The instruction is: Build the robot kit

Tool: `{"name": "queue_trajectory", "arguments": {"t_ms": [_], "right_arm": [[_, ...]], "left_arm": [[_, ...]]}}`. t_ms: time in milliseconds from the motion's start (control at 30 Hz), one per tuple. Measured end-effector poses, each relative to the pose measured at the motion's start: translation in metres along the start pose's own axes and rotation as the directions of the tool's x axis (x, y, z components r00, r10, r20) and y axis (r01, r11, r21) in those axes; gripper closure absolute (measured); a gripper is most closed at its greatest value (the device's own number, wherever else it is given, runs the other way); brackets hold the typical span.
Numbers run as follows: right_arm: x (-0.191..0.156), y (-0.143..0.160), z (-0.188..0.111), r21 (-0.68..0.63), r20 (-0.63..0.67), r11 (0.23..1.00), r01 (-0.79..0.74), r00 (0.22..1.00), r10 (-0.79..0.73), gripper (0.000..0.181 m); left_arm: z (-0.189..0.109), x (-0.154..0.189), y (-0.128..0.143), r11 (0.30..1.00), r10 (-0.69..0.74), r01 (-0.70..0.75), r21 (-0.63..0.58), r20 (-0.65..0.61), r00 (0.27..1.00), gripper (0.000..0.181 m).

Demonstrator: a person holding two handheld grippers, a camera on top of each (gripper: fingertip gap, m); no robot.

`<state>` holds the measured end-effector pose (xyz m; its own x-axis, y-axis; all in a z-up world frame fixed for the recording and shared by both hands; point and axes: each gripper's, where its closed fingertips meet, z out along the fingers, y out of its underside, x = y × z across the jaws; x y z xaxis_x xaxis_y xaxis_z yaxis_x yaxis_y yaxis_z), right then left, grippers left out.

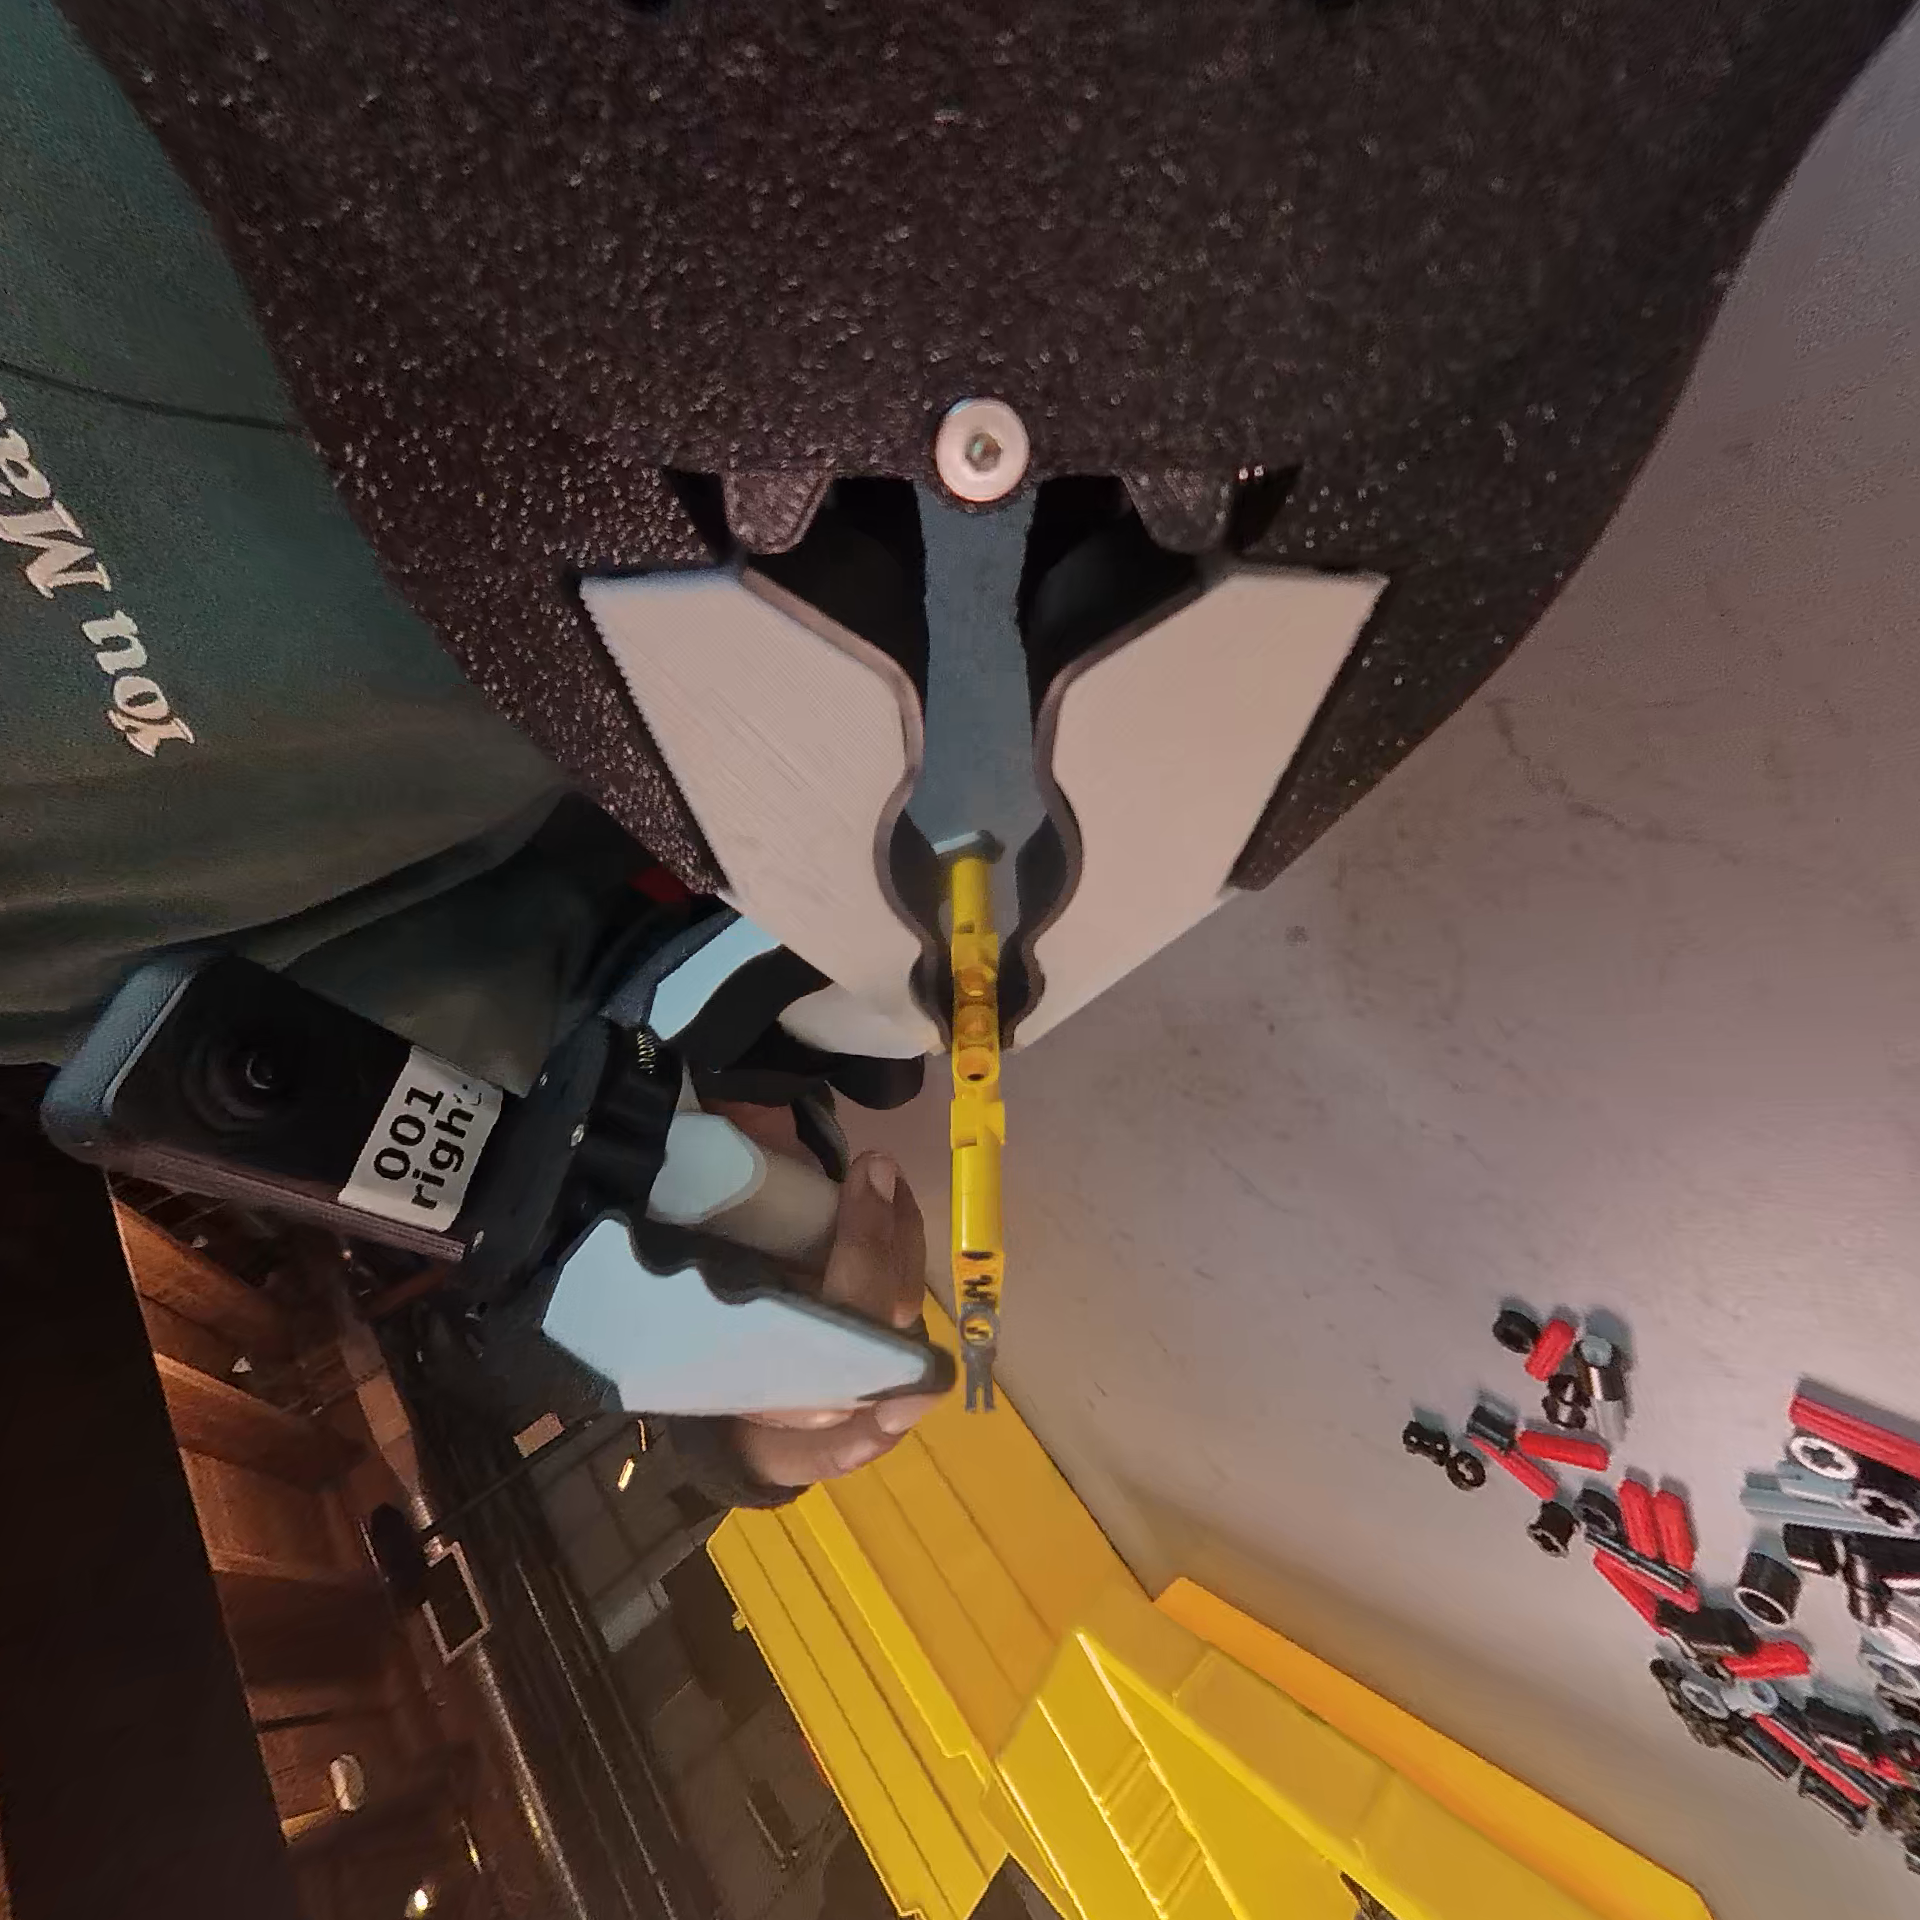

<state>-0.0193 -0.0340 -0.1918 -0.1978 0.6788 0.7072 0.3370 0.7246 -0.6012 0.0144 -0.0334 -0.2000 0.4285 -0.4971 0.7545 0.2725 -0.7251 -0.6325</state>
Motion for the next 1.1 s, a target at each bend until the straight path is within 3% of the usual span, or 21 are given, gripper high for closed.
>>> {"name": "queue_trajectory", "arguments": {"t_ms": [233, 567, 867, 1100], "right_arm": [[0.027, 0.015, -0.022, 0.042, -0.029, 0.992, -0.117, 0.993, 0.118, 0.088], [0.030, 0.029, -0.038, 0.125, 0.024, 0.947, -0.296, 0.955, 0.295, 0.095], [0.017, 0.034, -0.045, 0.179, 0.241, 0.793, -0.583, 0.807, 0.539, 0.109], [0.007, 0.010, -0.053, 0.201, 0.429, 0.658, -0.726, 0.669, 0.607, 0.122]], "left_arm": [[-0.008, -0.001, -0.007, 0.999, -0.021, 0.022, 0.041, -0.028, 0.999, 0.175], [-0.008, 0.005, -0.011, 0.997, -0.032, 0.039, 0.068, -0.105, 0.994, 0.175], [-0.009, 0.017, -0.015, 0.995, 0.041, -0.025, 0.100, -0.157, 0.987, 0.175], [-0.009, 0.031, -0.017, 0.957, 0.275, -0.259, 0.129, -0.116, 0.955, 0.175]]}}
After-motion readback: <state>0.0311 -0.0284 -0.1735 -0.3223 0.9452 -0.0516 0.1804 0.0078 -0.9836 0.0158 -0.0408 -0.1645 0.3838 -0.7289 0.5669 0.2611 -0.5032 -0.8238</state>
